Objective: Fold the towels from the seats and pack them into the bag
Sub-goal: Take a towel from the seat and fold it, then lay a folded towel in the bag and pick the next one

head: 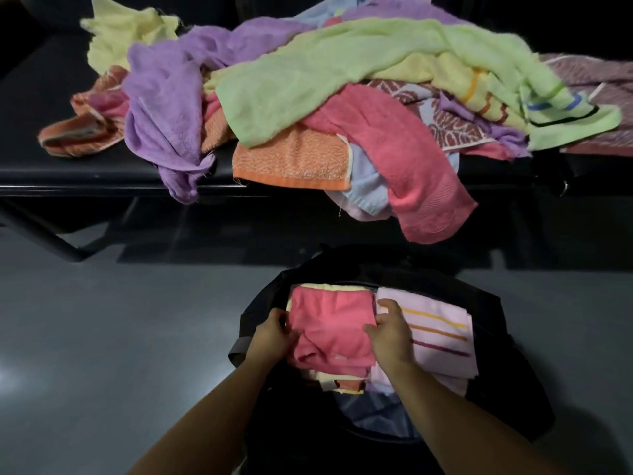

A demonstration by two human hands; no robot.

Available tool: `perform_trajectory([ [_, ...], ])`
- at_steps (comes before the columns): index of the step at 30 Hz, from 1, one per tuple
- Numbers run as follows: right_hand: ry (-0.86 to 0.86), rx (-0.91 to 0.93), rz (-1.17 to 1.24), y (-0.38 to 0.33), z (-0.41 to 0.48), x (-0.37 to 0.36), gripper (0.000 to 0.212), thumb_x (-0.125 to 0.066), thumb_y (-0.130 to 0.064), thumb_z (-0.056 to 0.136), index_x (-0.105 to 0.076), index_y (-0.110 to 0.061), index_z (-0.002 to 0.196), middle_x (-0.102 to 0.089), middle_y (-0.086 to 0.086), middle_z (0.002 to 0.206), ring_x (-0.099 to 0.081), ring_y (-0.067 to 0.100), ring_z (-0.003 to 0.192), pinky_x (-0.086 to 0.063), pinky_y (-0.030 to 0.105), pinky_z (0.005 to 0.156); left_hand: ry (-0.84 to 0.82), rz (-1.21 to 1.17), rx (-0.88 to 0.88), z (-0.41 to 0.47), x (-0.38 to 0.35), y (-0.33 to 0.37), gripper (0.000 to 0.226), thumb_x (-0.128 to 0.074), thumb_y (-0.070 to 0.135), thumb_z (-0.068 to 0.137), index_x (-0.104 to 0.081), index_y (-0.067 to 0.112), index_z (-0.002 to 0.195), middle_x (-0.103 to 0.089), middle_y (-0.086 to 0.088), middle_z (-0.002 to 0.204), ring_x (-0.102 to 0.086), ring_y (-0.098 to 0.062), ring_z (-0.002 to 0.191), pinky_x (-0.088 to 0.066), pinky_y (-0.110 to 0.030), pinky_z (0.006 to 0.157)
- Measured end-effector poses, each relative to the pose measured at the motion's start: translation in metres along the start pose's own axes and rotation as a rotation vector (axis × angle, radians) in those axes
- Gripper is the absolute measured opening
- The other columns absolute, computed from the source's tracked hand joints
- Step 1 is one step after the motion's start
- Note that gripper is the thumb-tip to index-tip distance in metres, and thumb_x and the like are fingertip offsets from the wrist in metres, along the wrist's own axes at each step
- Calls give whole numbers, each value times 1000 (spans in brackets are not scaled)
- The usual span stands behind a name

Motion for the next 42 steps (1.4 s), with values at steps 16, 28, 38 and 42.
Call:
perform_trajectory([
  [16,-152,176,-117,-150,-41,102,10,-65,-3,85,-69,7,84,-69,26,80,-69,39,81,-57,42,72,158,106,-264,-73,102,141,18,-68,20,88,-71,10,103,-73,-10,105,-66,-26,101,-46,-28,78],
  [28,-22,473,-24,-323,-57,225,20,-80,-5,81,-70,-3,98,-65,10,83,-62,22,68,-55,34,62,445,157,-568,-108,234,289,15,-63,17,94,-69,13,107,-66,-3,101,-60,-22,93,-47,-31,79],
  [38,242,728,-282,-387,6,215,50,-75,-21,86,-56,-14,132,-48,10,133,-56,23,99,-45,31,83,510,201,-491,-35,255,310,52,-71,28,91,-55,3,134,-49,-19,140,-46,-34,129,-37,-38,106],
  [42,150,752,-335,-397,31,191,58,-73,-22,87,-52,-23,141,-48,11,133,-58,25,112,-44,29,87,596,253,-548,-10,255,305,26,-67,10,90,-64,-5,112,-56,-22,118,-50,-38,115,-39,-38,94],
])
Point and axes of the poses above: each hand's wrist, its own z-axis towards the middle knuckle, its own x-axis out of the back of the hand, y = z × x, the point moved 6 cm from there along z, towards the middle knuckle
